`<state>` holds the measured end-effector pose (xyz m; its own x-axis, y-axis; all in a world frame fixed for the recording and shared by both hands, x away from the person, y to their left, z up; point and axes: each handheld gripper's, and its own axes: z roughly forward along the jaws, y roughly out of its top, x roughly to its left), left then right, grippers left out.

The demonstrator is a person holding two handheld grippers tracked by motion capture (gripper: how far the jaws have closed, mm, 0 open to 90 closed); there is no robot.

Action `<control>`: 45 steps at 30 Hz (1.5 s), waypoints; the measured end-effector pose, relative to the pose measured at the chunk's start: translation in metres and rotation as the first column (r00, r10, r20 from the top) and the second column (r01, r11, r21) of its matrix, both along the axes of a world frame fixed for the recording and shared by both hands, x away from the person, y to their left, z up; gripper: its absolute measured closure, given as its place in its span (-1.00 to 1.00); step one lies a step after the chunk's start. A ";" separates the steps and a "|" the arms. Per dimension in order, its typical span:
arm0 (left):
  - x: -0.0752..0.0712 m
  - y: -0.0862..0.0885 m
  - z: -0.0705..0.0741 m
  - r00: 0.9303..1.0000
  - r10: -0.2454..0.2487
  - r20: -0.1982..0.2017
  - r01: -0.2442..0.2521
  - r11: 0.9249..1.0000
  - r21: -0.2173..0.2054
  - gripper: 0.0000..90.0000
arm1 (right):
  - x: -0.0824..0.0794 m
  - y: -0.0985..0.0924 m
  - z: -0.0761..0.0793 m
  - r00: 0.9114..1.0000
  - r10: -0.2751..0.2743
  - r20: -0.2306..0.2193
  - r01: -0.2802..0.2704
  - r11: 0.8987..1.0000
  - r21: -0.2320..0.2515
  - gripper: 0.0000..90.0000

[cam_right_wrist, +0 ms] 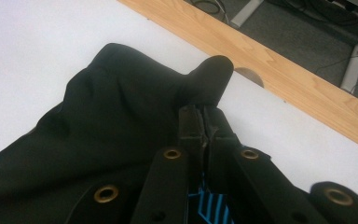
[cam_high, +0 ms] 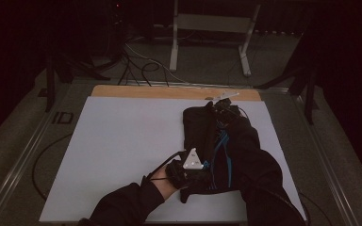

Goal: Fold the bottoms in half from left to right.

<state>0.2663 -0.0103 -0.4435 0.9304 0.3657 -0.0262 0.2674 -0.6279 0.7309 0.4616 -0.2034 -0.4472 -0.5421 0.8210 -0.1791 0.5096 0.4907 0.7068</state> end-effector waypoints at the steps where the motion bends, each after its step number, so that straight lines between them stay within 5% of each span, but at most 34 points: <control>1: 0.001 -0.003 0.000 1.000 -0.003 -0.004 0.003 1.000 -0.002 0.88 | 0.000 -0.002 0.000 1.000 -0.002 0.000 0.002 1.000 -0.007 0.95; 21: 0.017 -0.042 -0.014 0.999 -0.033 -0.043 0.031 0.998 -0.051 0.88 | 0.015 -0.024 -0.006 1.000 -0.026 -0.010 0.025 0.999 -0.045 0.95; 29: 0.023 -0.055 -0.024 0.996 -0.041 -0.075 0.039 0.999 -0.029 0.88 | 0.019 -0.029 -0.027 0.998 -0.037 -0.052 0.034 0.998 -0.061 0.95; 45: 0.029 -0.070 -0.029 0.994 -0.058 -0.088 0.058 0.998 -0.011 0.88 | 0.023 -0.042 -0.044 0.990 -0.104 -0.097 0.098 0.993 -0.064 0.87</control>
<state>0.2958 -0.0799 -0.4723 0.9439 0.3107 -0.1117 0.2942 -0.6382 0.7115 0.4845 -0.2449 -0.4915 -0.4749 0.8619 -0.1778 0.6251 0.4725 0.6212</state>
